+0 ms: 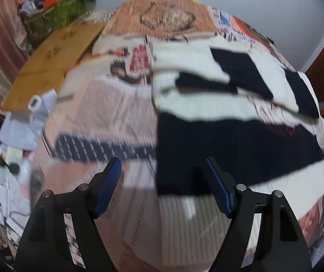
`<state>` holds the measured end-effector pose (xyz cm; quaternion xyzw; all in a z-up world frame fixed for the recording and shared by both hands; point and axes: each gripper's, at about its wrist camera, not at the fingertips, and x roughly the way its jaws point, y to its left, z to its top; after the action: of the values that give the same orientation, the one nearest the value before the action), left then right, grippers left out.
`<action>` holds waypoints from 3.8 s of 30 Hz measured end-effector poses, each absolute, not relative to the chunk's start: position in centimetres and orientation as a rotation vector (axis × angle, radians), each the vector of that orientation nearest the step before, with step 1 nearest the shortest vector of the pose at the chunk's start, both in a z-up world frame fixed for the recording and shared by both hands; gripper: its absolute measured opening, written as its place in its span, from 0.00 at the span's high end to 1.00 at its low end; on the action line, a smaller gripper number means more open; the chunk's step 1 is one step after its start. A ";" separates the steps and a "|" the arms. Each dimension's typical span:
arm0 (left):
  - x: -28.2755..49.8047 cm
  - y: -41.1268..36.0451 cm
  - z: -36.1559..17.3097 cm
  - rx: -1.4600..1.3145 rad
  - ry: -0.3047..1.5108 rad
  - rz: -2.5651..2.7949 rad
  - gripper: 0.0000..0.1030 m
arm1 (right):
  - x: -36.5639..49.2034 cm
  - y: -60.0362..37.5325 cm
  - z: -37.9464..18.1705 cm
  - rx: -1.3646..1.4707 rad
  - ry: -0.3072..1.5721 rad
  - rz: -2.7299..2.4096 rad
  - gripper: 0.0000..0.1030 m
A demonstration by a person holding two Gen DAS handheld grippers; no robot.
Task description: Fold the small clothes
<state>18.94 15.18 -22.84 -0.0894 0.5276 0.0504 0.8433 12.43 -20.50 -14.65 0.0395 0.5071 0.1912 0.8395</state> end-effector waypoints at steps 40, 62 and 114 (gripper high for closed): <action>21.0 13.3 -11.1 -0.246 0.791 0.047 0.94 | 15.6 -20.6 -5.9 0.147 0.704 0.490 0.95; 42.8 19.2 -24.0 -0.333 1.079 0.150 0.93 | 36.4 -17.2 -13.5 0.103 0.930 0.402 0.94; 34.2 19.5 -23.1 -0.074 1.038 0.274 0.02 | 25.4 -20.1 -12.9 -0.084 0.859 0.353 0.37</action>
<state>34.19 19.55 -23.13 -0.0352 0.4941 0.1303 0.8588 25.44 -20.12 -12.91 -0.0405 0.4141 0.1702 0.8932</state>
